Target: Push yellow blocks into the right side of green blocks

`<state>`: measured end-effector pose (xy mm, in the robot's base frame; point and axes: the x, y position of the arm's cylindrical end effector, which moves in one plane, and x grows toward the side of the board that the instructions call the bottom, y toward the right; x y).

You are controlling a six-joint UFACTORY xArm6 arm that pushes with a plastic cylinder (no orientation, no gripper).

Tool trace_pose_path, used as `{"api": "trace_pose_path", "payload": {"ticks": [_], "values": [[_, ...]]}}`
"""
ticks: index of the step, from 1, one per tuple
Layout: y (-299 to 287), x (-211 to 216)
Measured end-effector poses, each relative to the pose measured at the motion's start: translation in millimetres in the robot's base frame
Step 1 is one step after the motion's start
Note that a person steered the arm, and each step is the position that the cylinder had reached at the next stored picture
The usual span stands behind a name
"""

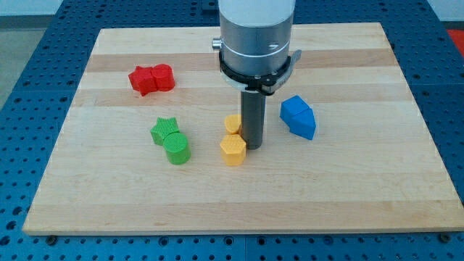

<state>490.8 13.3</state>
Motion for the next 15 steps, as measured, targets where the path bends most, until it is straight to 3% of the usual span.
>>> {"api": "trace_pose_path", "payload": {"ticks": [2,4,5,6,8,10,12,15], "values": [[24,40],[-42,26],[-53,26],[-24,30],[14,-15],[-39,-27],[-16,-59],[-70,-46]]}}
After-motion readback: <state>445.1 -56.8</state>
